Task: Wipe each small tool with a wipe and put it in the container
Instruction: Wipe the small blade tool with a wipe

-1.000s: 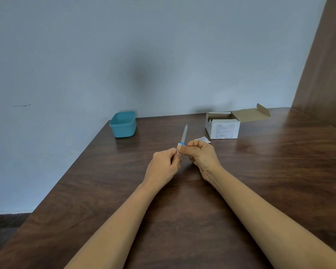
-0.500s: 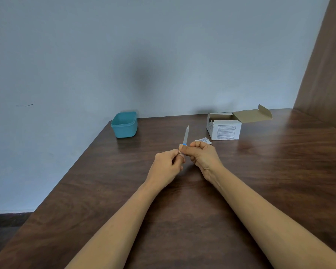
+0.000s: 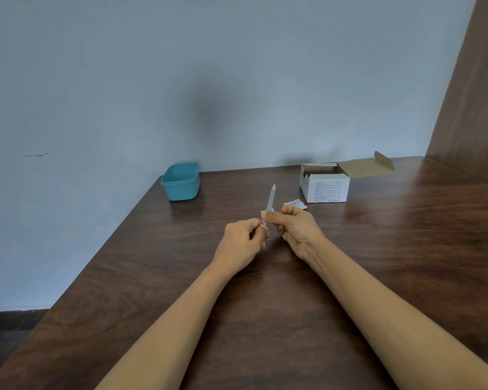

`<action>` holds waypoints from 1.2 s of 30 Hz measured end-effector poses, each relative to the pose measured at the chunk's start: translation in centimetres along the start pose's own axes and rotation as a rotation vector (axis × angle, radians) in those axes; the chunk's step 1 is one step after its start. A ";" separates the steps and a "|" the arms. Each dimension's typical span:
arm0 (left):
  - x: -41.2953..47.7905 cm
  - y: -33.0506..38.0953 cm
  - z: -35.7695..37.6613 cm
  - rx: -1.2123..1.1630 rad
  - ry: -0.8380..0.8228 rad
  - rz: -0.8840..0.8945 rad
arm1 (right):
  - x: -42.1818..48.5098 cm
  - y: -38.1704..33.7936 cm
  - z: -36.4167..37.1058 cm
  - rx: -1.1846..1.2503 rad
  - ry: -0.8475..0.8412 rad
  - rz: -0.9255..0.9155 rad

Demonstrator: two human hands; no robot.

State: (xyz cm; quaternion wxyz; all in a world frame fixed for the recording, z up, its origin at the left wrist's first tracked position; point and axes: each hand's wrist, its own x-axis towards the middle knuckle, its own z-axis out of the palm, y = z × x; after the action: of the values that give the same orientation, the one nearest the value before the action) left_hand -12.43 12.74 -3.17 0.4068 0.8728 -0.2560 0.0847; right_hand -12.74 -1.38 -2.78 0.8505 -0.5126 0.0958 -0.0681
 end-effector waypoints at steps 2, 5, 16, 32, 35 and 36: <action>0.0 0.0 0.1 0.017 0.005 0.004 | 0.1 0.1 0.0 -0.020 -0.008 0.015; 0.0 -0.2 0.0 0.038 -0.004 -0.005 | 0.2 0.0 -0.1 -0.057 -0.058 0.026; 0.0 -0.3 0.0 0.032 -0.043 -0.011 | 0.6 0.3 -0.3 -0.072 -0.002 0.010; -0.1 0.2 -0.2 0.050 -0.083 -0.020 | 0.9 0.4 -0.4 -0.088 0.042 -0.016; -0.1 0.1 -0.2 0.052 -0.074 -0.017 | 1.0 0.5 -0.5 -0.156 0.051 -0.014; -0.1 0.1 -0.2 0.055 -0.067 -0.018 | 1.0 0.5 -0.5 -0.173 0.029 -0.012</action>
State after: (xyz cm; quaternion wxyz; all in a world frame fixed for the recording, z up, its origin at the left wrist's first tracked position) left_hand -12.51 12.83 -3.02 0.3747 0.8882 -0.2592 0.0585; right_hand -11.91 -1.76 -3.49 0.8011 -0.5839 0.1105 -0.0718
